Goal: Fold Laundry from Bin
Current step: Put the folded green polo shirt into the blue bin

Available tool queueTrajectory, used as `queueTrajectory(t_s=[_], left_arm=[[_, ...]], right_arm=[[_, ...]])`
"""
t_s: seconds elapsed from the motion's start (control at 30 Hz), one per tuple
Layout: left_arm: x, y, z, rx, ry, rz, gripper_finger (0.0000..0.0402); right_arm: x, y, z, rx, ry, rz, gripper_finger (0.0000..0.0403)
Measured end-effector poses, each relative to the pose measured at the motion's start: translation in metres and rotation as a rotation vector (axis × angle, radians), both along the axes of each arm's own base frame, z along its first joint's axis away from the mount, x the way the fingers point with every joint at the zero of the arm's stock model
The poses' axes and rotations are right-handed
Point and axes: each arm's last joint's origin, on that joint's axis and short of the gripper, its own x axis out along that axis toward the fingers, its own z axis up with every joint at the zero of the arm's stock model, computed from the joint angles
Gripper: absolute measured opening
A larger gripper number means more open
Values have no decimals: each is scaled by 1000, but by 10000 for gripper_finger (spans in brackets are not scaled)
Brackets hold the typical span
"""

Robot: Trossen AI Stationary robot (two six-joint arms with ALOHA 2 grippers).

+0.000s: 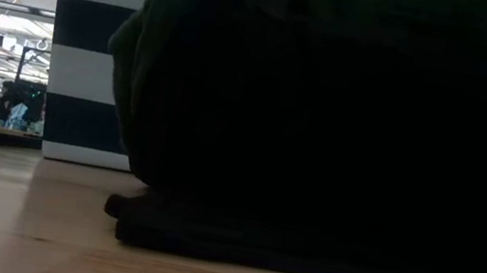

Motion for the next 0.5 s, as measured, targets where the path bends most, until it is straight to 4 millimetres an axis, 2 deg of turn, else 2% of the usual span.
queueTrajectory(t_s=[0.13,0.3,0.5], left_arm=[[1,5,0,-14,18,35,5],[1,5,0,-25,33,55,5],[1,6,0,-18,33,64,5]], right_arm=[[21,-8,7,12,3,-45,370],[43,-8,15,57,4,-32,356],[54,-1,13,65,42,-11,330]])
